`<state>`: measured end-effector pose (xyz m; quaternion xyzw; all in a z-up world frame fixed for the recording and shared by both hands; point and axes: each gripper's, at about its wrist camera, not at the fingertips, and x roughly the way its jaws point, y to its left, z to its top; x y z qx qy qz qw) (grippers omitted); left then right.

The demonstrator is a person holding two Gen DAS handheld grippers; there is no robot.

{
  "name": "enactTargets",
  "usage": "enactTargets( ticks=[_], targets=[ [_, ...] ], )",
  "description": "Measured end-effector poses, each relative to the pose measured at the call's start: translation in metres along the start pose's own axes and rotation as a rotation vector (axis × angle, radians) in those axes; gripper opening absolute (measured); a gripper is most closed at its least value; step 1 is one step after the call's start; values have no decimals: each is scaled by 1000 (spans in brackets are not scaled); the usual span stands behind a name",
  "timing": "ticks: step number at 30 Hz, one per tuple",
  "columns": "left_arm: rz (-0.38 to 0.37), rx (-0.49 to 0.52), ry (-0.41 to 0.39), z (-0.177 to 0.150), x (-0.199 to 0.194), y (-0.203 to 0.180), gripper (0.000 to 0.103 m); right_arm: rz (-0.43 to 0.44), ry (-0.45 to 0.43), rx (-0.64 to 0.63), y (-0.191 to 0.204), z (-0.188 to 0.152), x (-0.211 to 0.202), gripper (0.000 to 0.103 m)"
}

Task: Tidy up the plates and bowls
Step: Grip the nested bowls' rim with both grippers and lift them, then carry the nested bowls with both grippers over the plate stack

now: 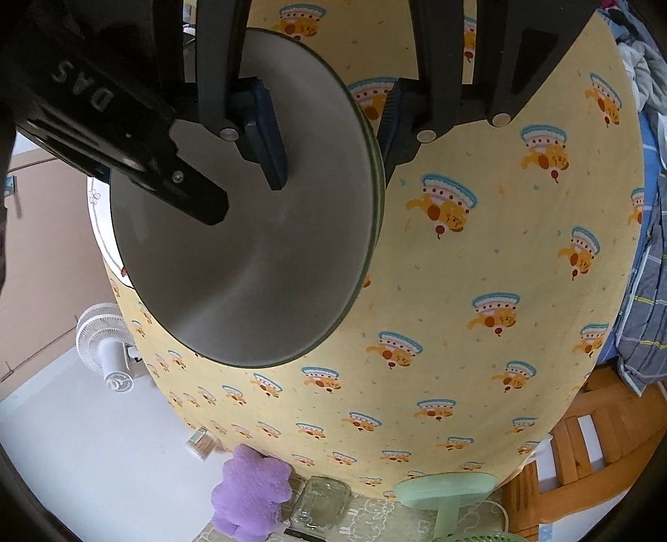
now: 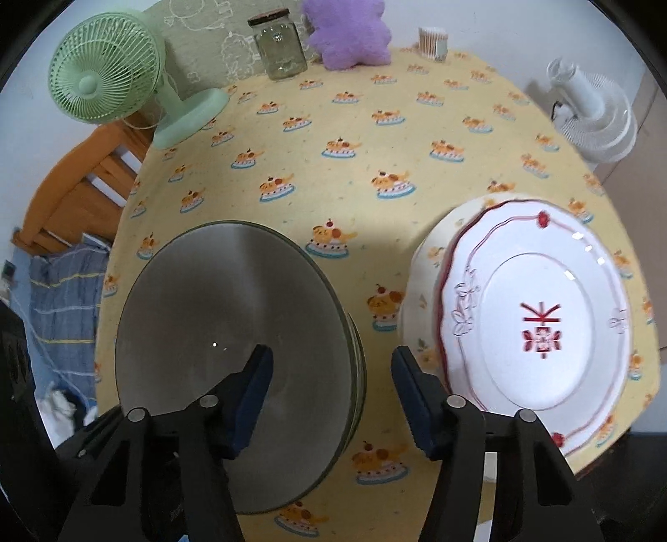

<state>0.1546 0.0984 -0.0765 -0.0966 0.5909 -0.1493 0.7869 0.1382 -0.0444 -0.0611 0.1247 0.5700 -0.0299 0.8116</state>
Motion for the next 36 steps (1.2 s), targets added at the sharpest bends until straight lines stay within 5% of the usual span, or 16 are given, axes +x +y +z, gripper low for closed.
enactTargets(
  ticks=[16,36],
  targets=[
    [106,-15,-54,0,2,-15,50,166,41,-114,-4,15,23,40],
    [47,51,6,-10,-14,-8,46,72,77,-82,8,-4,5,40]
  ],
)
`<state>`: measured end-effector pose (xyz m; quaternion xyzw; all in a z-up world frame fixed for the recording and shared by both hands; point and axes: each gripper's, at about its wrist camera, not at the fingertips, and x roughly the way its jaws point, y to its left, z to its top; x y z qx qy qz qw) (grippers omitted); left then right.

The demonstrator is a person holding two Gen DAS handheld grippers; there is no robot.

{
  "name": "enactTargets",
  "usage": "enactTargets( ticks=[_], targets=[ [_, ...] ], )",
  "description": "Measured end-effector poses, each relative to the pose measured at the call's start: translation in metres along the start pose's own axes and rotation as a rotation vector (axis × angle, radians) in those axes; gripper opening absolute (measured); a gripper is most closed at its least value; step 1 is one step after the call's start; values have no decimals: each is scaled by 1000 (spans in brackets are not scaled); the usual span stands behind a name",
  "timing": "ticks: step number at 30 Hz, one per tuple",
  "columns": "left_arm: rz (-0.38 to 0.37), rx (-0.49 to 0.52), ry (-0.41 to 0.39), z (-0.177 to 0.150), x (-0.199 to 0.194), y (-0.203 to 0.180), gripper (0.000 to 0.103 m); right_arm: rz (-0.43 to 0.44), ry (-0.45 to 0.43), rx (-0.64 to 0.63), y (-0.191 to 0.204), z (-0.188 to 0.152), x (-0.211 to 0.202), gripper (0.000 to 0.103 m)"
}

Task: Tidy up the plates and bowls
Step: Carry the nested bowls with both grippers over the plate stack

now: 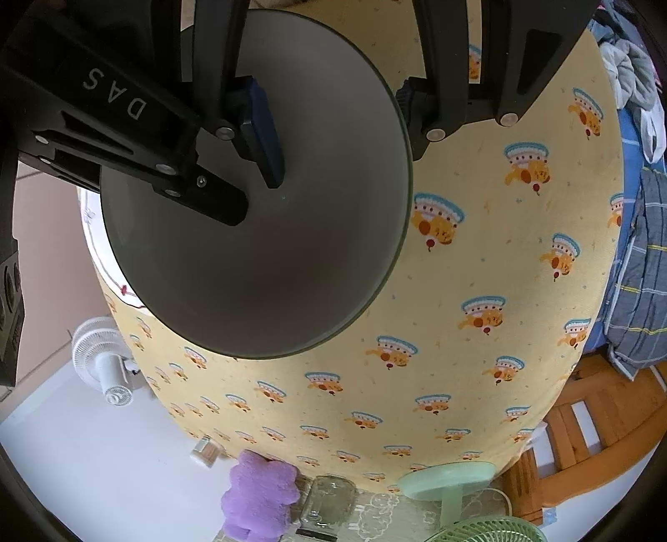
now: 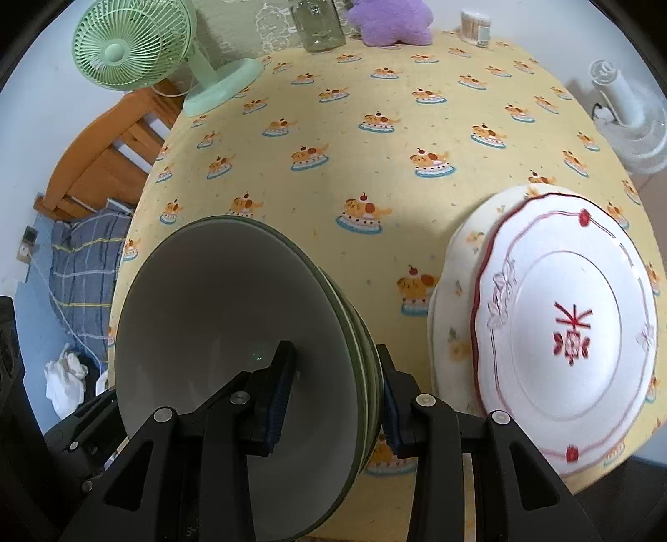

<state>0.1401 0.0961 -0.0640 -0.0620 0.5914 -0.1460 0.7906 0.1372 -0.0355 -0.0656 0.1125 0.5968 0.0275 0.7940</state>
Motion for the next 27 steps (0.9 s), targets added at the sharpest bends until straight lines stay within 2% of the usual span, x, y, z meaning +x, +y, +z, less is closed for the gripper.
enactTargets(
  ticks=[12,19,27],
  targets=[
    [-58,63,-23,7,-40,-12,45,-58,-69,72,12,-7,-52,40],
    [-34,90,-59,7,-45,-29,45,-46,-102,89,3,-8,-64,40],
    [3,57,-94,7,-42,-62,45,-8,-112,60,-26,-5,-75,40]
  ],
)
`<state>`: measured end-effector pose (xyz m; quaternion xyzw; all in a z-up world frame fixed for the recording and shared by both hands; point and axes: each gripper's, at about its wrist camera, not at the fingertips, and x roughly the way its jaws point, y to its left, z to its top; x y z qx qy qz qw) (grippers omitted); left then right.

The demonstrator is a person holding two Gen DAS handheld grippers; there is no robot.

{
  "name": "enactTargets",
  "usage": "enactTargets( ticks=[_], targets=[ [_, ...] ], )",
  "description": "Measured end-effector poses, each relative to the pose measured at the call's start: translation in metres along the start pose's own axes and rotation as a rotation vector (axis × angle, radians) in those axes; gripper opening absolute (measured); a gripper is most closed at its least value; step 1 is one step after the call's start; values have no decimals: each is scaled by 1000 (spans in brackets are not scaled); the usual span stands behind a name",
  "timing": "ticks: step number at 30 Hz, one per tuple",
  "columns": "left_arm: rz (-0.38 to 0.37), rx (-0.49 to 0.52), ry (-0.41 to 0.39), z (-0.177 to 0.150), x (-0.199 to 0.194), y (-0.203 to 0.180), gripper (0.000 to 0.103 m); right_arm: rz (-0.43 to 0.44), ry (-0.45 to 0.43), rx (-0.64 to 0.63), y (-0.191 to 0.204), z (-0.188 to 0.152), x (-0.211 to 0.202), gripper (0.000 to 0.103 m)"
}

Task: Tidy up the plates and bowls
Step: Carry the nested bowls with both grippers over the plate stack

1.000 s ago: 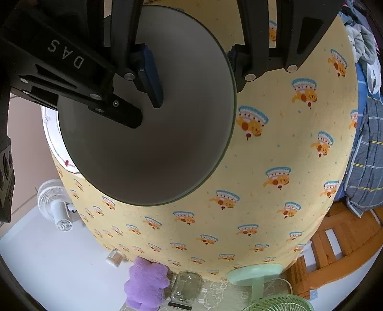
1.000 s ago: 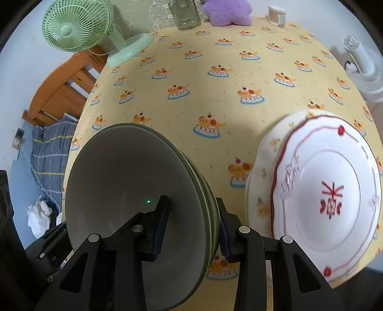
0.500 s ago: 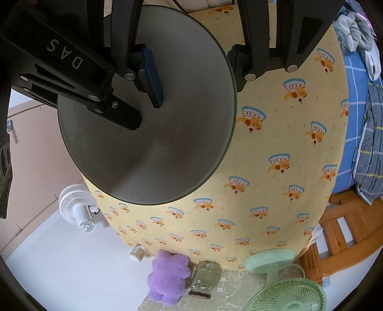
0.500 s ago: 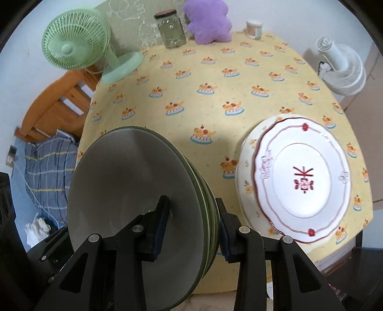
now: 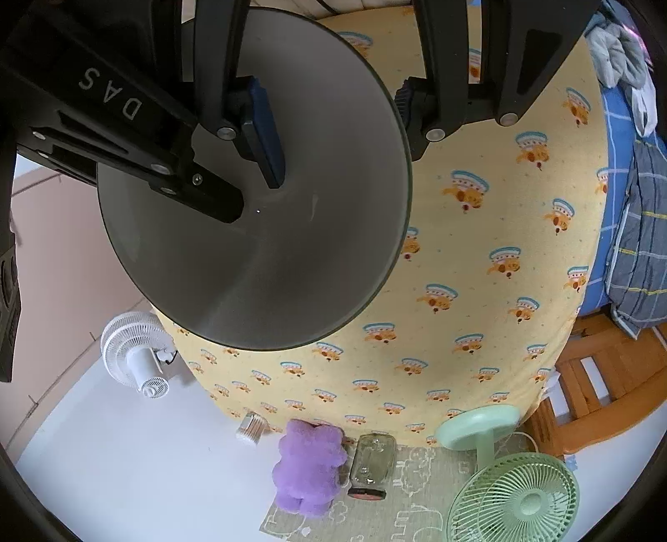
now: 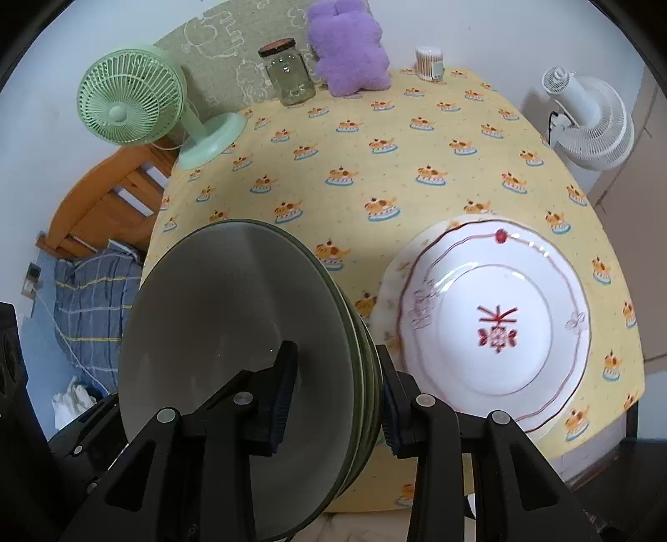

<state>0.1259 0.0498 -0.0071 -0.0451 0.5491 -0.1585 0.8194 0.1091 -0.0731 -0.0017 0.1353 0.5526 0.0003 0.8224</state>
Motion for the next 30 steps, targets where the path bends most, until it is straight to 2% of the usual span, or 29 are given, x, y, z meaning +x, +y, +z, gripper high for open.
enactTargets(
  ticks=[10,18,30],
  targets=[
    [51,-95,-34,-4,5,-60,45,56,16,-97,-56,17,-19,40],
    [63,-152,-48,-5,22,-101,45,69,30,-162,-100,30,-26,40],
    [75,-196,-24,-4,51,-136,45,69,67,-189,-149,43,-14,40]
  ],
)
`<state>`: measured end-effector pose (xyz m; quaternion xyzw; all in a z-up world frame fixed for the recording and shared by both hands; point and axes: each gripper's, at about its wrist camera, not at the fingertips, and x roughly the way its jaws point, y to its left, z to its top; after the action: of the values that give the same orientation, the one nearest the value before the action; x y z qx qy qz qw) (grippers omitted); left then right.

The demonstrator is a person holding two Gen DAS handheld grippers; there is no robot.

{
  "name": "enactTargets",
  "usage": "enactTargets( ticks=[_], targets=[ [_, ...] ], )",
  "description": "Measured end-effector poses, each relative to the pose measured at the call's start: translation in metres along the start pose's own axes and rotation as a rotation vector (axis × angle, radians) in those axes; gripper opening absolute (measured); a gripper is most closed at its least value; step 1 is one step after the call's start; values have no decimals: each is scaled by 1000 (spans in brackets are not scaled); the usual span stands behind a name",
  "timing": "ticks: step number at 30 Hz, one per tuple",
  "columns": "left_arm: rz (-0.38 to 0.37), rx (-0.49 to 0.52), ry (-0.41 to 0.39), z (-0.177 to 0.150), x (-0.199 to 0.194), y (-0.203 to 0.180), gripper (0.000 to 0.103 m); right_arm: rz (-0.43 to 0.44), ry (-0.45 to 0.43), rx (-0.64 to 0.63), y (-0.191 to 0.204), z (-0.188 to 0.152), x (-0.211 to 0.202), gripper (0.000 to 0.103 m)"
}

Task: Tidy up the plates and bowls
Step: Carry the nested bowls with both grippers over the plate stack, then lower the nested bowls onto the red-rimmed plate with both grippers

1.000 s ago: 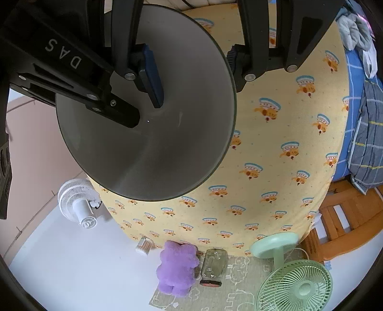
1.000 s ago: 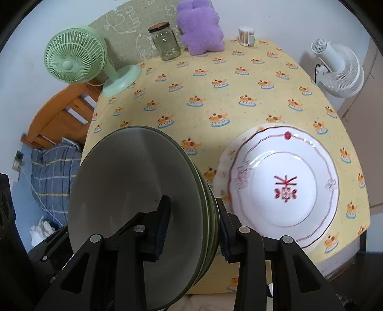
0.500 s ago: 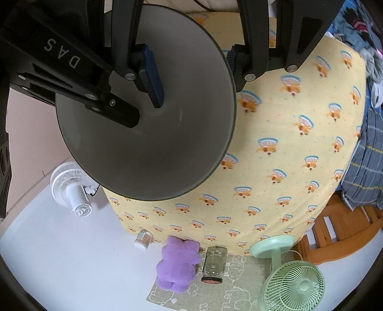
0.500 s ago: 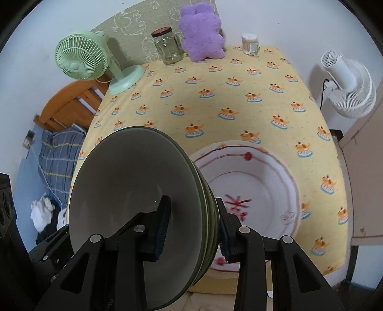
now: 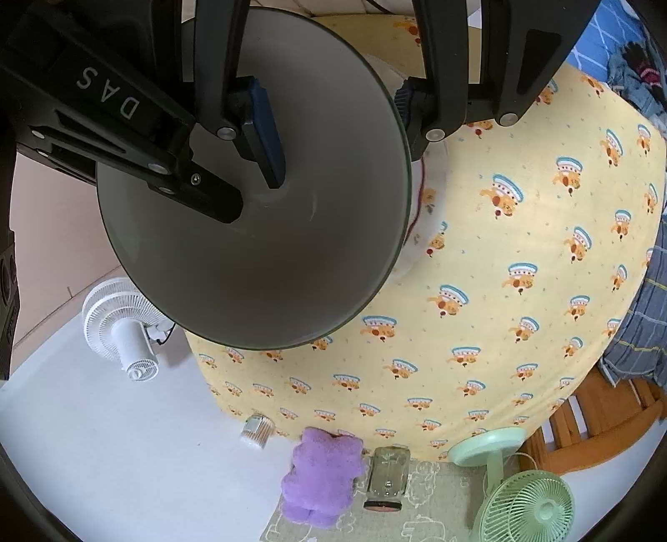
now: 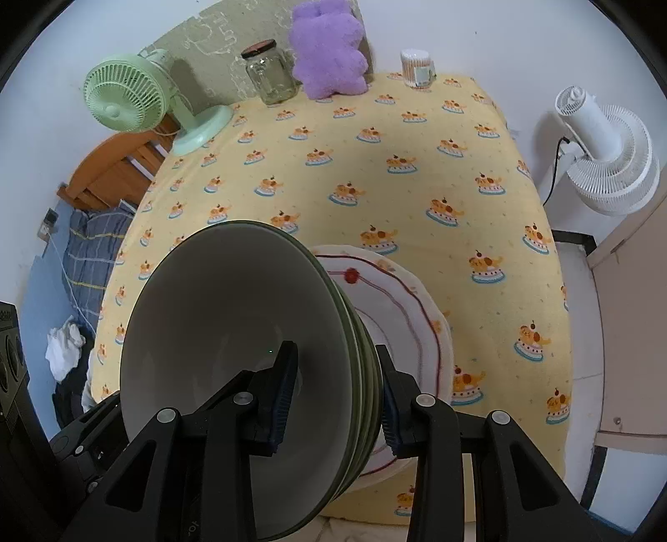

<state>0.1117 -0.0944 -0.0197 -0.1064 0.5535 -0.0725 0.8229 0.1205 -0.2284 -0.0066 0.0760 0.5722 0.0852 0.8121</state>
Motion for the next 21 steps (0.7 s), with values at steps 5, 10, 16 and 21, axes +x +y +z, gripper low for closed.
enactTargets(
  ticks=[5,10,16,21],
  targets=[
    [5,-27,29,-1,12,0,45,5,27,-14,-7,2,11,40],
    [18,-54,51,-3,20,2,45,10,60,-29,-10,4,22,40],
    [22,-61,66,0,27,2,45,12,86,-33,-11,7,32,40],
    [18,-33,69,7,32,0,45,-7,81,-17,-12,12,35,40]
  ],
)
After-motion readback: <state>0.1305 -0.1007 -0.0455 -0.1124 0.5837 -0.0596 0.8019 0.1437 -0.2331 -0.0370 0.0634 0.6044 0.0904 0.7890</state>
